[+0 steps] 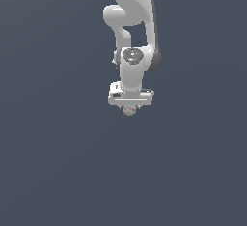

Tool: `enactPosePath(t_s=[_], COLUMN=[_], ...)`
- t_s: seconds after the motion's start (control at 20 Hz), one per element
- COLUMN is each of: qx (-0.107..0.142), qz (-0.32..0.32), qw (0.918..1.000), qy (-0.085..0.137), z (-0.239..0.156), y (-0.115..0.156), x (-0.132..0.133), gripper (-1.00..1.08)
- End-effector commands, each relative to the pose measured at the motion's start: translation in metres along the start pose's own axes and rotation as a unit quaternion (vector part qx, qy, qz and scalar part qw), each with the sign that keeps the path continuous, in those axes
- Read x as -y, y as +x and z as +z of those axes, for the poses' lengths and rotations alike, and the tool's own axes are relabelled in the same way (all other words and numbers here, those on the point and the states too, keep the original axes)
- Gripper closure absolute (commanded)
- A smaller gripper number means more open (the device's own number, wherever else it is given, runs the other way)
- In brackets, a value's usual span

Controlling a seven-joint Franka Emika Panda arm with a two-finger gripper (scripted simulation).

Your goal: Pick up the object and move it to a goal position.

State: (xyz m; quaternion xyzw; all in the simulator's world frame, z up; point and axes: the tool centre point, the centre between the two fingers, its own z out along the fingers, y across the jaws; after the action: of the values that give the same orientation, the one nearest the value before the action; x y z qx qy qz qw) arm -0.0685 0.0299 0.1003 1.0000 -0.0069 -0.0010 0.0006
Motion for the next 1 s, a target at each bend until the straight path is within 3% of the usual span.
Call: enactPosePath(t_s=[0.0,0.5,0.95], qx=[-0.001,-0.001,-0.001], qz=[0.000,0.000,0.000], qw=[1.0000,1.0000,1.0000], qy=[0.000,0.000,0.000], z=[-0.019,-0.087,-0.109], y=[0.003,0.015,0.022], x=[0.025,0.117,0.148], gripper=[1.08,1.08,1.08])
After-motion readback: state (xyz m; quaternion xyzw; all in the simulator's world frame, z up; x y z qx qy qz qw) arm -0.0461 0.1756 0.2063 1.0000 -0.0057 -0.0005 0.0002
